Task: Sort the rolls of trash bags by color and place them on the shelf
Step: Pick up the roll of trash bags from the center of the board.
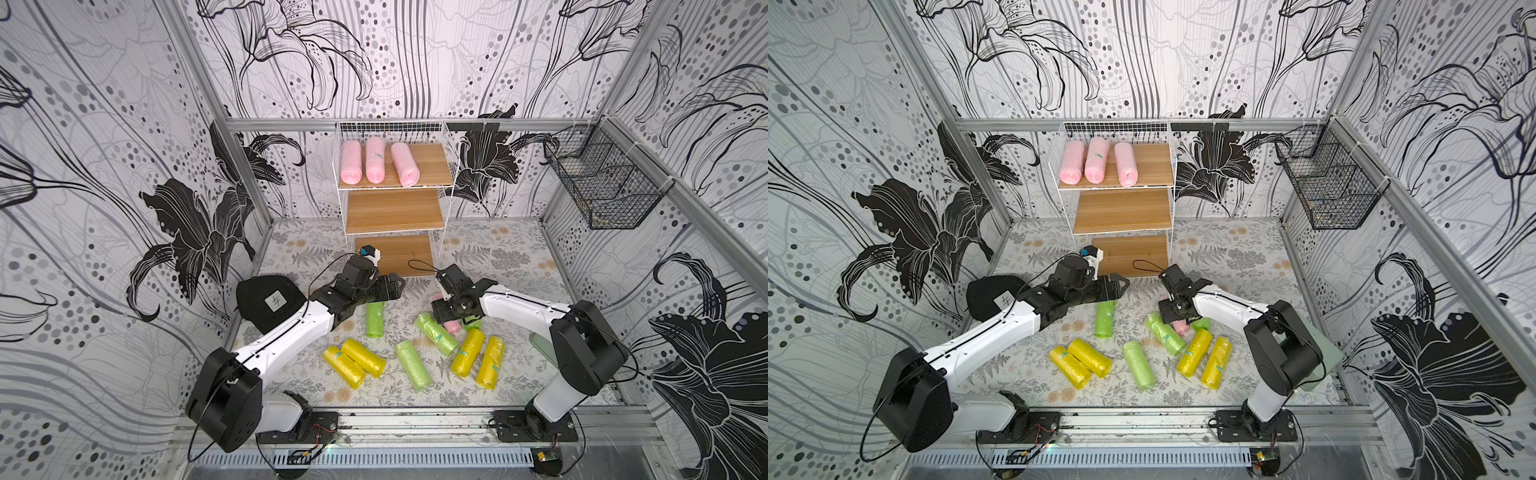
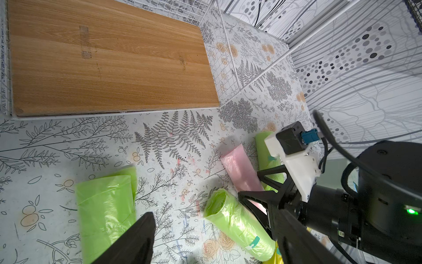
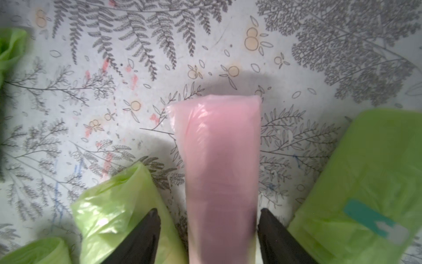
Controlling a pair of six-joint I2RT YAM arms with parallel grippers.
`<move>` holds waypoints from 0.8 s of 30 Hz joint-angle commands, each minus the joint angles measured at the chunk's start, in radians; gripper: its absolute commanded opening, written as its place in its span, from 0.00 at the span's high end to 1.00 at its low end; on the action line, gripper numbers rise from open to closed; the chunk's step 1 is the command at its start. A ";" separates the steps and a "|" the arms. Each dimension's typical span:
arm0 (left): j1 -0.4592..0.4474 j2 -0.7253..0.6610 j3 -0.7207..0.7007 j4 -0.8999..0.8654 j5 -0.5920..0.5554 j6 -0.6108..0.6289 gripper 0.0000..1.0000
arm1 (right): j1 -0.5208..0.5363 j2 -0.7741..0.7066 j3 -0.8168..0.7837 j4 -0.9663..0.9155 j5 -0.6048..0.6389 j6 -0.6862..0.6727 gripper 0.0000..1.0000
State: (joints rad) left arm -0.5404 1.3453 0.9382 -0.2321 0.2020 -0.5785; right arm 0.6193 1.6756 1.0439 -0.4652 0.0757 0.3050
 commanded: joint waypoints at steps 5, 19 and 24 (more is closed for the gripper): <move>0.007 -0.006 -0.014 0.019 -0.006 0.021 0.15 | -0.020 0.048 0.021 -0.078 0.070 -0.016 0.33; 0.009 -0.002 -0.017 0.039 -0.027 -0.001 0.15 | -0.019 0.044 -0.036 0.016 -0.035 -0.039 0.48; 0.052 -0.014 -0.083 0.154 0.019 -0.132 0.16 | -0.019 -0.079 -0.063 0.063 -0.012 -0.073 0.55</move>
State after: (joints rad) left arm -0.5171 1.3453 0.8974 -0.1833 0.2008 -0.6300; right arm 0.6025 1.6920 0.9894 -0.4473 0.0563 0.2630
